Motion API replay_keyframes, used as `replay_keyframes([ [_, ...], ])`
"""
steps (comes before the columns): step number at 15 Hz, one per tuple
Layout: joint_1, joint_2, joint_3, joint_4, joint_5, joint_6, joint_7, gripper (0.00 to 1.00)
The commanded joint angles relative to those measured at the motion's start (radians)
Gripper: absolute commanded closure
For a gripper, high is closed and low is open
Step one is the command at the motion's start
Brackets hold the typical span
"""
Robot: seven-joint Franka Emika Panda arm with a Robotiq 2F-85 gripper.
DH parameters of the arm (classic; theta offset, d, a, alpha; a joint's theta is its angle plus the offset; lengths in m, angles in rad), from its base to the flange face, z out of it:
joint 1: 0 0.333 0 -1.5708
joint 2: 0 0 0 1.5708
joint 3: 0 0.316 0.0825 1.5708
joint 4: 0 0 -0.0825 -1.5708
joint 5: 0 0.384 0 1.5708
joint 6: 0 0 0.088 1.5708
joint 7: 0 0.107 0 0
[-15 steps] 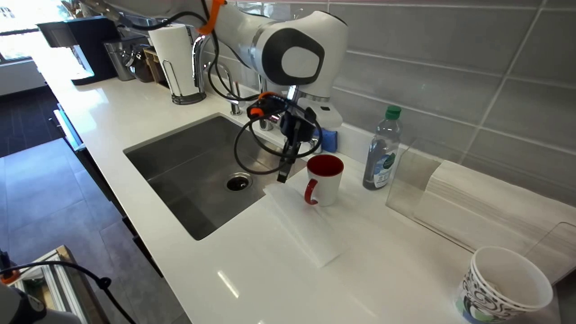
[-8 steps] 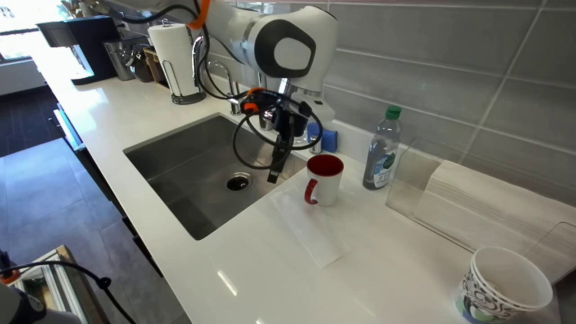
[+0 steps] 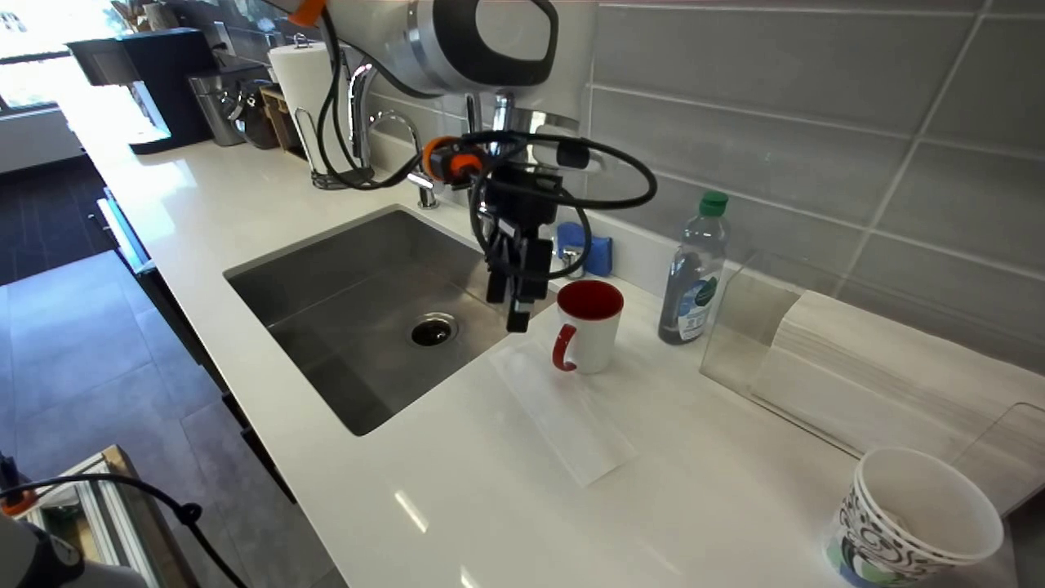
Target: Use the serviette to clean a portion of the counter
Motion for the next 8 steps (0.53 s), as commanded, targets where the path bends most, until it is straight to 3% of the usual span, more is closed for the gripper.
replay_keyframes([
  [1, -0.004, -0.010, 0.004, -0.011, -0.008, 0.009, -0.012, 0.00],
  [5, -0.005, -0.020, 0.004, -0.031, -0.013, 0.023, -0.024, 0.00],
  [8, -0.011, -0.068, 0.017, -0.139, -0.017, 0.213, -0.121, 0.00],
])
